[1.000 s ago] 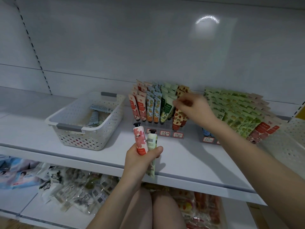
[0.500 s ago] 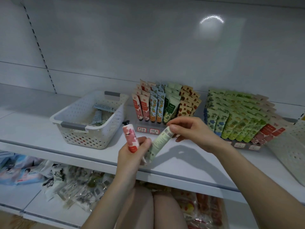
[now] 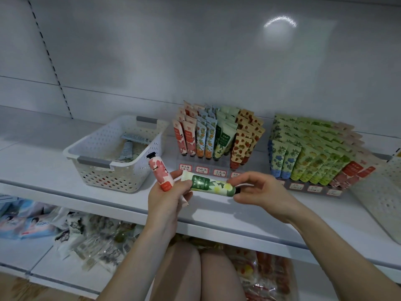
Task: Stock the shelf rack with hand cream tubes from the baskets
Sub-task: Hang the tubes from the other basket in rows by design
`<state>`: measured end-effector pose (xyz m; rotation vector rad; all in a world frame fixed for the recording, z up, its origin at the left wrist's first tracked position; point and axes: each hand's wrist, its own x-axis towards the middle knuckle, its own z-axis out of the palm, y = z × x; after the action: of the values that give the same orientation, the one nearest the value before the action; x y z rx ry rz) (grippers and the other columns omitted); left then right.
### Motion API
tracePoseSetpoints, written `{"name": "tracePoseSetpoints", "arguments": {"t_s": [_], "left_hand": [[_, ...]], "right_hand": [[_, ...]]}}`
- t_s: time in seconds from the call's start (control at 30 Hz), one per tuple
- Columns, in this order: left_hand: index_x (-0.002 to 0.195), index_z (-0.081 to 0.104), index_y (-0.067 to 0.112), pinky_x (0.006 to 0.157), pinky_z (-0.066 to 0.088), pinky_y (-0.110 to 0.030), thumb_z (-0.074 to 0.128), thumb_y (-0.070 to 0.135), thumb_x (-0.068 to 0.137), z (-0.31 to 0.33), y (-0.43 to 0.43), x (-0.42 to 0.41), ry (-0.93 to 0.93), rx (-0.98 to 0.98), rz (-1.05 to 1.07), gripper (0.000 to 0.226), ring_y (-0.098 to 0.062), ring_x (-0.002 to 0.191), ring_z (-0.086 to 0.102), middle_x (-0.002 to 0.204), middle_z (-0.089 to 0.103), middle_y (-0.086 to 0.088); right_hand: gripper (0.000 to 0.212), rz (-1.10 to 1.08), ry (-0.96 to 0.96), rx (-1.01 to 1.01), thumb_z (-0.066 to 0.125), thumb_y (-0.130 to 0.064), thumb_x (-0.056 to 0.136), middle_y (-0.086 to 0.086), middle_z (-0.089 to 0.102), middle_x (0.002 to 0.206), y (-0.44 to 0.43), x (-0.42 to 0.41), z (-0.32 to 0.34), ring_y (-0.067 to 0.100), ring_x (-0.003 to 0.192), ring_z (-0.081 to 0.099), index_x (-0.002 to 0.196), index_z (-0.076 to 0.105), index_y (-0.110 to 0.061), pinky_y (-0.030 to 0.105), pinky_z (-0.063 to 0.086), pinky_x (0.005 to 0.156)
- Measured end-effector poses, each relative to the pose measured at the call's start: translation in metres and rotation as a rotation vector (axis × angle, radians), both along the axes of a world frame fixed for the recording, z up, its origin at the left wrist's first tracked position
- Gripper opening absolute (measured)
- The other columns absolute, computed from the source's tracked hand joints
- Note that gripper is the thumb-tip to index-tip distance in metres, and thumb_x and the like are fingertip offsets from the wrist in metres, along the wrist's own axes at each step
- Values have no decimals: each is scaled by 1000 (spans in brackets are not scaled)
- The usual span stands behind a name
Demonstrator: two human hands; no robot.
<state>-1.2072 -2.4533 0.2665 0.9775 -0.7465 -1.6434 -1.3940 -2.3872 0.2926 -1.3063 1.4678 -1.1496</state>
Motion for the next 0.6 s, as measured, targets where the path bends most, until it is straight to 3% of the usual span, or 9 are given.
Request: {"name": "tracePoseSetpoints", "arguments": {"t_s": [0.1,0.17,0.27,0.43,0.6], "left_hand": [[88,62,15,68,55,-25,66,-3,80,2,2,0,-83,-79,19,21,-19,76,62,85,68,-8],[82,61,17,69,51,-28,67,-3,78,3,5,0,-153,-154,5,21,-18,71,62,74,69,-1],[80,62,20,52,47,-19,69,1,78,6,11,-4,-289,-283,-51,21,-11,63,60,66,67,6],[80,64,19,45,46,-15,73,10,78,5,7,-8,-421,-383,-97,13,2,55,59,70,67,5],[65,53,19,56,47,-29,73,28,78,8,-21,-9,-656,-551,-112,25,-6,48,53,49,55,9]], "right_hand": [[22,26,70,22,69,5,77,3,69,92,2,5,-3,7,79,67,87,65,-14,21,55,77],[18,29,123,0,69,-7,80,0,68,87,1,9,-4,3,75,67,91,63,-19,18,53,73],[20,80,298,-11,69,-22,81,-6,68,80,-3,15,-4,1,70,64,95,59,-33,16,51,68],[15,139,381,-1,70,-17,81,-5,69,79,-7,14,-6,4,68,63,92,64,-25,19,51,66],[21,-138,292,-1,68,-8,81,2,66,94,-11,-11,11,14,86,66,97,56,-15,24,57,71]]}}
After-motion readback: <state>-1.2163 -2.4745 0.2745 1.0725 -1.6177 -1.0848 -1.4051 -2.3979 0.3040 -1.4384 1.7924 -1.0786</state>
